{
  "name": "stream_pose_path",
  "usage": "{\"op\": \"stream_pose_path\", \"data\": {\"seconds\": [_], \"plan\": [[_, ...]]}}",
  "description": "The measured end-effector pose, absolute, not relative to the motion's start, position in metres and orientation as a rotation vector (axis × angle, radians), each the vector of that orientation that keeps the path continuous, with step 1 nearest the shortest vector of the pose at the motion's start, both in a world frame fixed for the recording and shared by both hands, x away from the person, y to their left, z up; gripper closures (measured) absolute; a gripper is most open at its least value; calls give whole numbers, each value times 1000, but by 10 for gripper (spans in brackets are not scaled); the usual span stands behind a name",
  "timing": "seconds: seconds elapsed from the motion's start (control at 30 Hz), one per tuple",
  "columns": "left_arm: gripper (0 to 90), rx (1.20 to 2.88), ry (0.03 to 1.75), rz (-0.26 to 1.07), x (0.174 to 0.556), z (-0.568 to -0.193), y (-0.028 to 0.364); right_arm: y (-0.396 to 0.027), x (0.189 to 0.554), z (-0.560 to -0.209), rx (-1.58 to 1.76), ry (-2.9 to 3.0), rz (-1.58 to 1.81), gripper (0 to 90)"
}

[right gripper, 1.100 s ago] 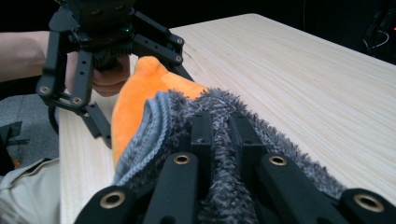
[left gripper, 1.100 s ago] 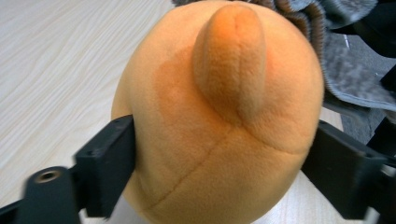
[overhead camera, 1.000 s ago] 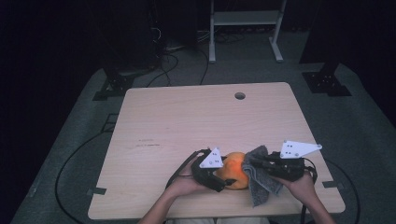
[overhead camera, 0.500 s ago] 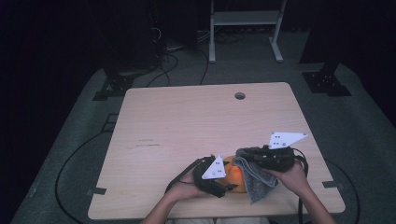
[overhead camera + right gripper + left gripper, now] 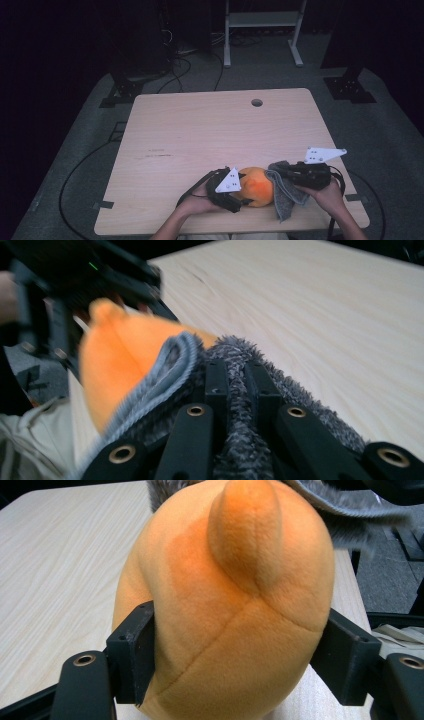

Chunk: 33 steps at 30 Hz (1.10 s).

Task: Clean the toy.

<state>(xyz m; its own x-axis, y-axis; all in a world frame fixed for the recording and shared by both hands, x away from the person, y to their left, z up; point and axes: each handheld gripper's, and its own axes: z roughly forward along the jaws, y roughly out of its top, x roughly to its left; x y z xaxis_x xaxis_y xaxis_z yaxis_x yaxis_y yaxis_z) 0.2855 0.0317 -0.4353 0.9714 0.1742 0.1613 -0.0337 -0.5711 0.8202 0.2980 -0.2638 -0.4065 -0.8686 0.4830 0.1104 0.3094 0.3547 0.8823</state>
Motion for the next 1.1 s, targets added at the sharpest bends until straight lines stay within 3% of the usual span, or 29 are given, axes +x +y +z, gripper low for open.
{"op": "stream_pose_path", "data": {"seconds": [0.2,0.63,1.1], "plan": [[271,2117,222,198,297,-438,47,-240,290,-389,573,2413,1612,818],[263,2090,286,145,305,-440,58,-275,296,-429,826,2381,1613,815],[248,2082,309,124,307,-441,58,-244,290,-405,633,2326,1705,812]]}}
